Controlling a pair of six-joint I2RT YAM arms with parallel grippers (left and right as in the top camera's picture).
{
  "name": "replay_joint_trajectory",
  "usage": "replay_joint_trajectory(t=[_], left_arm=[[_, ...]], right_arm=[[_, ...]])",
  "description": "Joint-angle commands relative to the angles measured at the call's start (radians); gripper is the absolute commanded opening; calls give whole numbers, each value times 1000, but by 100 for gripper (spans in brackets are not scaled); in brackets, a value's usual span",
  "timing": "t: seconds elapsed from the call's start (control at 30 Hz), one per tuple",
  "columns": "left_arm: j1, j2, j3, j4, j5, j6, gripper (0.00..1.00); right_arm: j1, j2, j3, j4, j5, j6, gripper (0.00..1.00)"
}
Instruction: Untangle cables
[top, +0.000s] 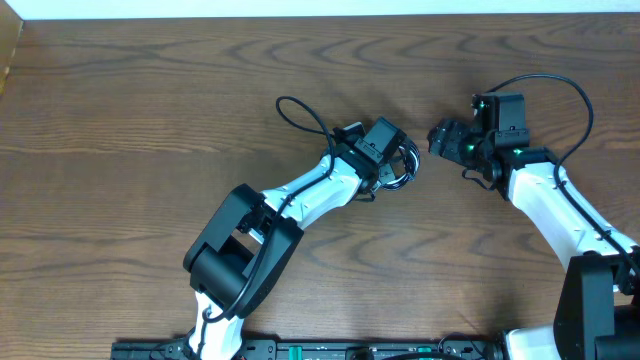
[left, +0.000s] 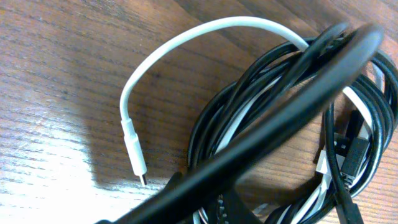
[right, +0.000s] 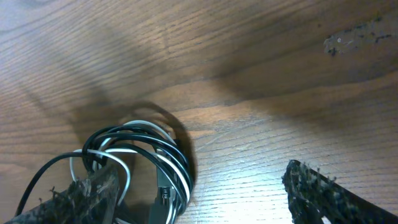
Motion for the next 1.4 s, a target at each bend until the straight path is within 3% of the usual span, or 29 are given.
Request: replay_joint_trajectory(t=[0.0,0.1,0.2,0.4,0.6,0.73,0.87,1.17,1.37], left_arm=[[2,5,-35,-9,-105,2,12],[2,7,-47,-10,-211,3,8],[2,7,-47,13,-235,77,7],[2,-24,-46,110,-198,418,7],[17,-173,-46,113,64,685,7],[80,-243,-46,112,417,824,7],[174,-251,-46,111,652,823,8],[326,-251,-46,126,946,828,7],[379,-251,-46,134,1184,921,8]], right_arm=[[-4,1,14,-5,7,6,81],[-4,1,14,-11,7,6,81],[-4,1,14,-11,7,6,81],[1,1,14,-10,7,-11,81],[2,-1,15,13,-129,-148,80],[2,-1,16,64,-286,-200,79],[2,-1,16,76,-362,-200,79],[2,-1,16,94,-430,-199,79],[4,-1,16,170,-476,-183,79]])
